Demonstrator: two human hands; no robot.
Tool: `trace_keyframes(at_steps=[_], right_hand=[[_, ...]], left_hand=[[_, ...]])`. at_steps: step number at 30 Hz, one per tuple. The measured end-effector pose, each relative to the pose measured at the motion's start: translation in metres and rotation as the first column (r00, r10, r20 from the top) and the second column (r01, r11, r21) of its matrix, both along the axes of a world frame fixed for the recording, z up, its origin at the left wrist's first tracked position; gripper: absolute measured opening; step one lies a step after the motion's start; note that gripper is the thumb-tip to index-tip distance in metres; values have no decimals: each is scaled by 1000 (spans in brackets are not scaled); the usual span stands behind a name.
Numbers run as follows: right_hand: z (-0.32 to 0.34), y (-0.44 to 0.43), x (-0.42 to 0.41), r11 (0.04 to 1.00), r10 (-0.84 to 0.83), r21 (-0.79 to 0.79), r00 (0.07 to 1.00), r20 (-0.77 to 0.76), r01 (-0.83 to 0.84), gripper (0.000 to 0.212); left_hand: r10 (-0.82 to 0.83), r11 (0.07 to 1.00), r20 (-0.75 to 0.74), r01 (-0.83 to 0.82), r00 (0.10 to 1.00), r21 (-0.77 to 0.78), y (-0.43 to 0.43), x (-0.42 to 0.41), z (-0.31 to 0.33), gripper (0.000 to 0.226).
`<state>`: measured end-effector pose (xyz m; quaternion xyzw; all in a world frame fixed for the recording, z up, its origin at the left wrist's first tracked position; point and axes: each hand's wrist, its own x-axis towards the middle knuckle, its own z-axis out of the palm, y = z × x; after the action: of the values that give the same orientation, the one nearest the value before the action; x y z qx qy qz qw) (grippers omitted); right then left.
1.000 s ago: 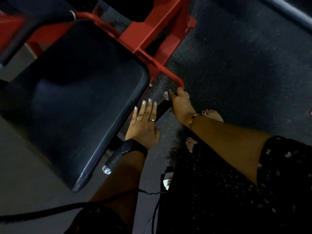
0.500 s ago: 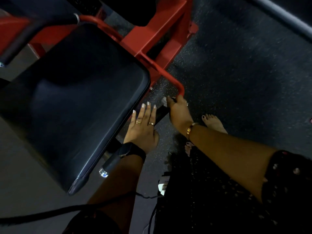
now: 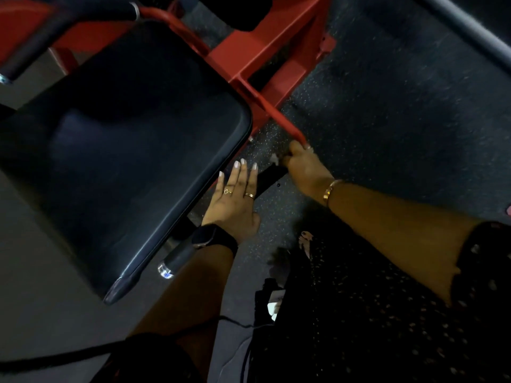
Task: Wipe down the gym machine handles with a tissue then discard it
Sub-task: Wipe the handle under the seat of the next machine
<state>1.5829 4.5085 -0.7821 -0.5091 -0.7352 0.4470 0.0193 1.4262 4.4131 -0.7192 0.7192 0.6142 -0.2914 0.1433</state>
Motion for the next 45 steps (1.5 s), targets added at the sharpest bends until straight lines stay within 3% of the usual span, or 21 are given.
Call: trace_keyframes(at_steps=[3, 5, 8, 13, 19, 23, 26, 28, 30, 34, 38, 41, 43, 45], right_hand=[[-10, 9, -6, 997, 17, -77, 993, 113, -9, 29], [-3, 4, -18, 991, 134, -22, 970, 201, -132, 31], [19, -10, -35, 962, 258, 60, 957, 129, -268, 29], [15, -12, -17, 920, 326, 208, 943, 70, -334, 27], [13, 10, -21, 946, 323, 4, 940, 105, -325, 31], [48, -16, -47, 953, 302, 4, 953, 16, -302, 28], [73, -39, -80, 916, 399, 40, 917, 22, -400, 27], [81, -53, -95, 867, 483, 117, 874, 42, -485, 28], [75, -60, -92, 796, 574, 204, 818, 42, -569, 32], [54, -48, -54, 650, 717, 288, 693, 76, -704, 59], [48, -37, -40, 774, 590, 247, 806, 55, -583, 58], [50, -64, -52, 827, 488, 255, 865, 120, -502, 66], [57, -80, -66, 838, 434, 266, 878, 201, -476, 68], [65, -91, -84, 797, 479, 256, 830, 285, -547, 61]], left_hand=[[-10, 1000, -15, 10, 1000, 5, -1, 1, 1, 88], [6, 1000, 2, -6, 1000, 6, -2, 0, 2, 89], [30, 999, 38, -30, 999, -12, 0, 0, 4, 94], [39, 999, 91, -37, 995, -20, 2, -1, 9, 94], [118, 980, 196, -146, 974, 138, -6, -6, 1, 77], [275, 839, 456, -443, 846, 316, -18, -11, -1, 68], [504, 619, 473, -684, 723, 386, -34, -15, 3, 66], [601, 528, 449, -750, 662, 399, -46, -19, 7, 69], [654, 521, 383, -756, 652, 397, -61, -24, 10, 73], [680, 531, 295, -728, 672, 433, -84, -25, 8, 70], [716, 466, 294, -747, 633, 475, -90, -18, 4, 72], [726, 415, 319, -758, 610, 503, -91, -16, 1, 72], [720, 384, 345, -760, 602, 524, -88, -15, 0, 70], [723, 326, 386, -776, 573, 540, -89, -17, -1, 67]])
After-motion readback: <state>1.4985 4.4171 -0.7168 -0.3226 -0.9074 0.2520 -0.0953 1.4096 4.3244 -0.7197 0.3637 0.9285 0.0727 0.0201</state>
